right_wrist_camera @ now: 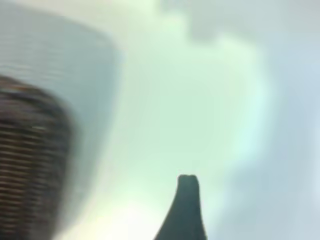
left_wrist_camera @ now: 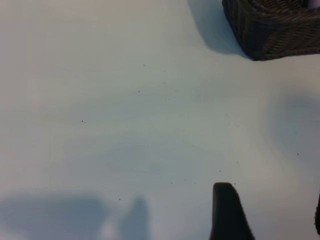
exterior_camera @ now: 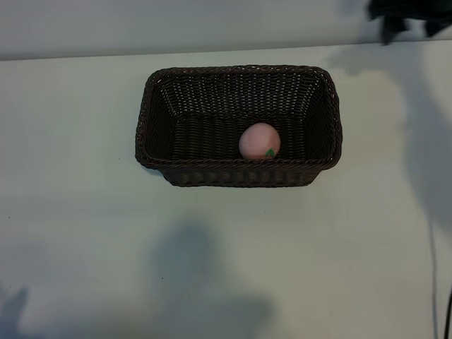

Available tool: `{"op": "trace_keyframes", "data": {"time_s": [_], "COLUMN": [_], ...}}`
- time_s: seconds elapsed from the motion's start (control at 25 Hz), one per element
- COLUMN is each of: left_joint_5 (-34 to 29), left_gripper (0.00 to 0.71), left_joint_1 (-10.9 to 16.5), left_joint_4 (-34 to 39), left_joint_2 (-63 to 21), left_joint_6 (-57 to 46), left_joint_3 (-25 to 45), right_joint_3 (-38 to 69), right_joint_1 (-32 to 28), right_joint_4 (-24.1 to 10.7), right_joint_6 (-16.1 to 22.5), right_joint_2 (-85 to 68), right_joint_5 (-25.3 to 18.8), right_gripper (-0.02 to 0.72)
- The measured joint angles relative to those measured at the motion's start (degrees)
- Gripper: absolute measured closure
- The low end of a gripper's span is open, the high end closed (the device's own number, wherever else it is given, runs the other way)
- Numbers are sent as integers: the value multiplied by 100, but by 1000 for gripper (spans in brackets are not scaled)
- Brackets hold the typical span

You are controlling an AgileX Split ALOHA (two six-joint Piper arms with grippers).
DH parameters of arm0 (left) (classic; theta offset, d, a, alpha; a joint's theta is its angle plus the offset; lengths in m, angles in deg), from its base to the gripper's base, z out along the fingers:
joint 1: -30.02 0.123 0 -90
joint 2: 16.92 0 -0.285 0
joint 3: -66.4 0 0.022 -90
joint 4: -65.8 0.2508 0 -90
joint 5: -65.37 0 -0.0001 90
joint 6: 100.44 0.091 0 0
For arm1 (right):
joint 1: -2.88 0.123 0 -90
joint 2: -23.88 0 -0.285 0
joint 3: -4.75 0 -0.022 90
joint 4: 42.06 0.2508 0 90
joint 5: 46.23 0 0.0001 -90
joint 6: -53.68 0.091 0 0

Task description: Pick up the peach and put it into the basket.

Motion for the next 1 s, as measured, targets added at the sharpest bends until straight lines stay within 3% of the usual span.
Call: {"op": "trace_keyframes", "data": {"time_s": [0.24, 0.48, 1.0], "left_joint_5": [0, 0, 0], "left_gripper": [281, 281, 282], "left_joint_1": [0, 0, 0], "left_joint_4": [0, 0, 0], "left_joint_2": [0, 0, 0], "left_joint_6": [0, 0, -24], "left_joint_3": [0, 0, 0], "right_joint_3": [0, 171, 888], "right_joint_1": [-648, -1073, -1230], "right_joint_4": [83, 577, 816], "right_joint_6": [-203, -188, -352], "right_joint_2": [0, -269, -3197], "right_joint_5": [-447, -466, -505], "right_gripper": [101, 104, 105]}}
